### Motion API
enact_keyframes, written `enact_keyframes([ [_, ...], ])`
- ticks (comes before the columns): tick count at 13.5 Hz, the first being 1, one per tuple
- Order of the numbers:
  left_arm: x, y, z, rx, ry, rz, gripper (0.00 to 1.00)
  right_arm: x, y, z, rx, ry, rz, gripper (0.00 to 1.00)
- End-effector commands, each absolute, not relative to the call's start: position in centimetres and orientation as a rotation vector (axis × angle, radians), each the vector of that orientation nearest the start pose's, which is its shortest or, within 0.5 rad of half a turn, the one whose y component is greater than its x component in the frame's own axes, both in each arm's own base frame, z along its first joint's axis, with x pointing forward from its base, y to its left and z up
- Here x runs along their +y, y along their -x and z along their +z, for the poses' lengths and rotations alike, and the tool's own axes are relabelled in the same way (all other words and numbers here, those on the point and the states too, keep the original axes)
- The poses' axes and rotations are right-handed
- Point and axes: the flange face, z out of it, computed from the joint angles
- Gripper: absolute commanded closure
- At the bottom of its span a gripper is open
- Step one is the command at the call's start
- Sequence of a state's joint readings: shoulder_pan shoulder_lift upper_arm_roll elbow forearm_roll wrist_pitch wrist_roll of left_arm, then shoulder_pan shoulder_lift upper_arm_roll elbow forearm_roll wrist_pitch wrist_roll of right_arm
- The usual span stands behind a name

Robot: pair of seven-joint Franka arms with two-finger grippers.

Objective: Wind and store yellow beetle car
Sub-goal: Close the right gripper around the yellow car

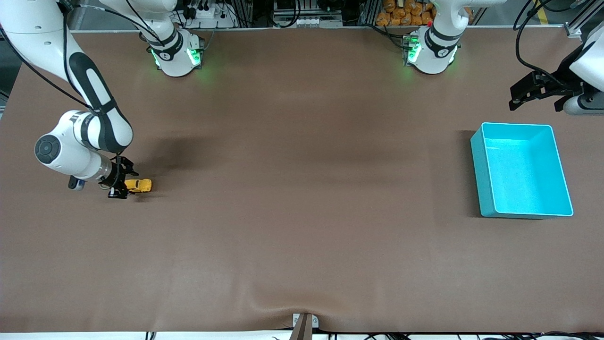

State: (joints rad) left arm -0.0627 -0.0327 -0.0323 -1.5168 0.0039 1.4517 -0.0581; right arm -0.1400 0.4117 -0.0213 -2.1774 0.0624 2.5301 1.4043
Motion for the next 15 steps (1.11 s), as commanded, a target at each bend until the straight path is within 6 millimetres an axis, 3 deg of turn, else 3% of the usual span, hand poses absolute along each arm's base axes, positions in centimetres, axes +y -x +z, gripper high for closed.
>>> enact_keyframes([
  [1,-4.9,-52.5,66.5,0.068,3.157,0.026,0.00,-8.9,-54.3,19.5,2.300,2.148,0.105,0.37],
  [5,-4.9,-52.5,66.5,0.068,3.157,0.026,0.00,-8.9,-54.4,19.6,2.301,2.146,0.105,0.45],
  [6,-4.9,-52.5,66.5,0.068,3.157,0.026,0.00,-8.9,-54.4,19.5,2.303,2.144,0.105,0.56],
  [7,-4.9,-52.5,66.5,0.068,3.157,0.026,0.00,-9.1,-54.3,19.3,2.307,2.144,0.105,0.76],
  [14,-4.8,-52.5,66.5,0.066,3.155,0.026,0.00,-9.6,-54.3,18.7,2.322,2.130,0.103,0.78],
  [15,-4.9,-52.5,66.5,0.068,3.155,0.026,0.00,-10.6,-54.2,18.6,2.336,2.111,0.097,0.78],
])
